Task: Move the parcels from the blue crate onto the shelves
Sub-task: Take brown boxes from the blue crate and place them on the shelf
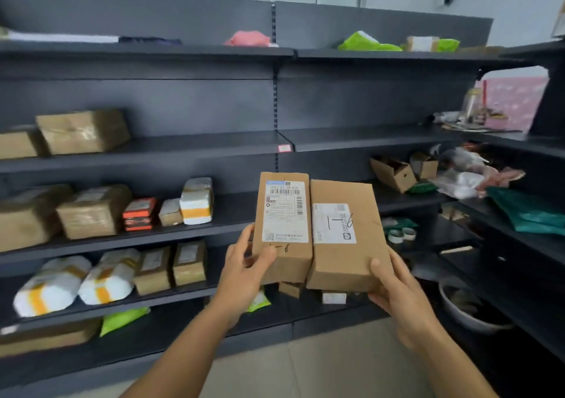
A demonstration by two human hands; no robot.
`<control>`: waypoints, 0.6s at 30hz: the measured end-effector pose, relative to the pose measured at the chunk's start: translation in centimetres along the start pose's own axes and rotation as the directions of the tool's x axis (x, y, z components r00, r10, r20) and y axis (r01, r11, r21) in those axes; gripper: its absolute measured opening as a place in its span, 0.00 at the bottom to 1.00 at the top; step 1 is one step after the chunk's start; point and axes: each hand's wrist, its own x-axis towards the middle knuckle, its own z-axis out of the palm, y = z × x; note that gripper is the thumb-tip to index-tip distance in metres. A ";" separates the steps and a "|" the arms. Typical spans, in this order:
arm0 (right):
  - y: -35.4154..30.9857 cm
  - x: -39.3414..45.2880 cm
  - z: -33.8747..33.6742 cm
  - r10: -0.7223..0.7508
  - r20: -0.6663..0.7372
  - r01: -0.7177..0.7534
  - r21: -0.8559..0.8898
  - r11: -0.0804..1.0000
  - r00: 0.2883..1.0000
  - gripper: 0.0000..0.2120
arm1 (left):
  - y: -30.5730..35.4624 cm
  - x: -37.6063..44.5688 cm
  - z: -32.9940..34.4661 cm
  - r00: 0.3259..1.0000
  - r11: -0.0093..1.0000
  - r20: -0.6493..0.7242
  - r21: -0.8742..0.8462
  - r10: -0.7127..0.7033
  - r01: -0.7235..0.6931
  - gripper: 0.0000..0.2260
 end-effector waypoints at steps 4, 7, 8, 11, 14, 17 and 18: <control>-1.5 3.2 5.9 -0.029 0.099 0.032 -0.027 0.999 0.995 0.13 | 0.0 2.2 -5.5 0.992 1.000 -0.129 -0.002 -0.007 0.007 0.21; -2.6 6.1 10.0 -0.058 0.177 0.062 -0.021 0.998 0.983 0.08 | 0.1 4.2 -9.0 0.981 1.000 -0.196 0.017 -0.001 0.004 0.20; -2.9 7.1 11.3 -0.066 0.195 0.073 -0.025 0.997 0.979 0.08 | 0.2 5.0 -10.1 0.975 1.000 -0.223 0.029 0.009 -0.003 0.19; -3.5 10.9 15.1 -0.090 0.244 0.098 -0.020 0.995 0.966 0.10 | 1.0 7.9 -13.1 0.963 0.997 -0.259 0.041 0.072 -0.064 0.16; -4.3 15.3 18.8 -0.124 0.281 0.128 0.005 0.992 0.952 0.10 | 1.8 11.7 -15.8 0.952 0.989 -0.276 0.093 0.134 -0.112 0.15; -5.4 19.7 22.5 -0.142 0.311 0.150 -0.004 0.989 0.940 0.10 | 2.4 15.9 -18.5 0.940 0.984 -0.302 0.129 0.159 -0.125 0.19; -5.8 21.2 23.7 -0.149 0.329 0.161 -0.010 0.987 0.933 0.10 | 2.5 17.4 -19.3 0.936 0.981 -0.311 0.147 0.166 -0.125 0.20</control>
